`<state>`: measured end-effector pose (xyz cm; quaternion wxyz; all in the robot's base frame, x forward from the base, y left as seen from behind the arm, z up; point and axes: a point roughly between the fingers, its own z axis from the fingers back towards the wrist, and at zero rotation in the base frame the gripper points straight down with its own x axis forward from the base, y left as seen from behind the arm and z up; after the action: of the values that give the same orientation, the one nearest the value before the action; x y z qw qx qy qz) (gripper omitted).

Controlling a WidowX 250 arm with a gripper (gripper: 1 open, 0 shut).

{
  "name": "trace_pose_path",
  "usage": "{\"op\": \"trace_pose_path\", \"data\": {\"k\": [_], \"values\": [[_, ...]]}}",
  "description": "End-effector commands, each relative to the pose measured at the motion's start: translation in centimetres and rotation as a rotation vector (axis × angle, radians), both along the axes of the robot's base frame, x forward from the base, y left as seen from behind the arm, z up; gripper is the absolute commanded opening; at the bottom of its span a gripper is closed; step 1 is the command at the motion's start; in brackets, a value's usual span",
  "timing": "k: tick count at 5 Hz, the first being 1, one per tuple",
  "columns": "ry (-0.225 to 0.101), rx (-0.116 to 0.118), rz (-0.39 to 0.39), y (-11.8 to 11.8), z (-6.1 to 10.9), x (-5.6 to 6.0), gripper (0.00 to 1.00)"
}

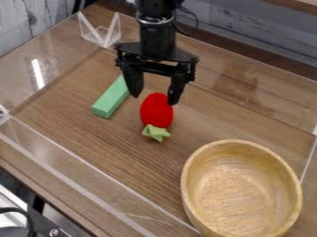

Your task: Move the red object to the right side of the table

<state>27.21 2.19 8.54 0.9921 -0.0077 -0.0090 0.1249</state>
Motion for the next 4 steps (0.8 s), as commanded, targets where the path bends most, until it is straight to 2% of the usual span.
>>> {"op": "trace_pose_path", "data": {"k": [1, 4], "values": [[-0.043, 0.013, 0.012, 0.42, 0.96, 0.26, 1.00], [-0.062, 0.030, 0.029, 0.26, 1.53, 0.32, 1.00]]}}
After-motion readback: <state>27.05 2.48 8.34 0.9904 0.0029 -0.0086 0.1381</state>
